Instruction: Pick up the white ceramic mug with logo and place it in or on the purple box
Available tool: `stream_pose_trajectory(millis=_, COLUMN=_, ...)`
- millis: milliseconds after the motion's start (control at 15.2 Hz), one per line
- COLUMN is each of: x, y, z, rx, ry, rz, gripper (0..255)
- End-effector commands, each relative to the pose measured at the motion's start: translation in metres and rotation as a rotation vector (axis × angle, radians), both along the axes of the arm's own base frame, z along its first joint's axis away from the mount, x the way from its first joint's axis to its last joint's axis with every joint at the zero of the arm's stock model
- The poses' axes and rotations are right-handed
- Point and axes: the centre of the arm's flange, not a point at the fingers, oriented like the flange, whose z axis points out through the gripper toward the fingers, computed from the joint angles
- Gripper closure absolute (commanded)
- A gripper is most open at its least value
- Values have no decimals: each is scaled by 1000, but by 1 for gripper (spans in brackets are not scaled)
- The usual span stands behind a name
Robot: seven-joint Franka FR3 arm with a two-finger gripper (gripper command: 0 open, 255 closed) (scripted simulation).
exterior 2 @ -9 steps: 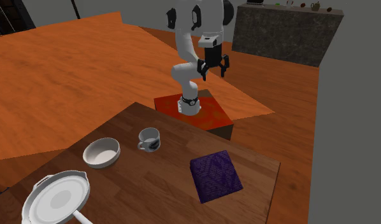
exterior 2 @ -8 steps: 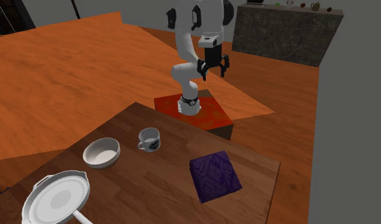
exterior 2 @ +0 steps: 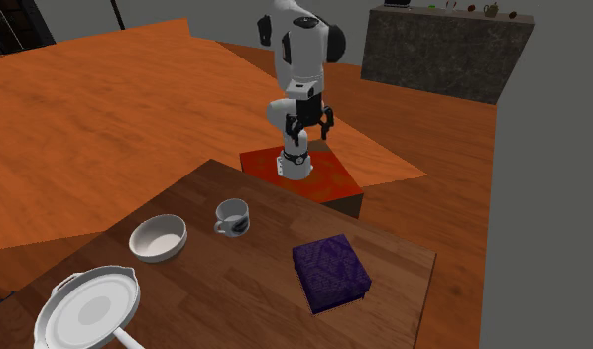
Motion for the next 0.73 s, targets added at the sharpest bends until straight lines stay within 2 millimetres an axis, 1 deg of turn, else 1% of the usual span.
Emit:
stream_pose_trajectory(millis=0, x=1, y=-20, z=-16, rx=-9, ry=3, rz=22, gripper=0)
stream_pose_trajectory(millis=660, x=14, y=-120, z=-95, rx=-46, ry=21, rz=116, gripper=0)
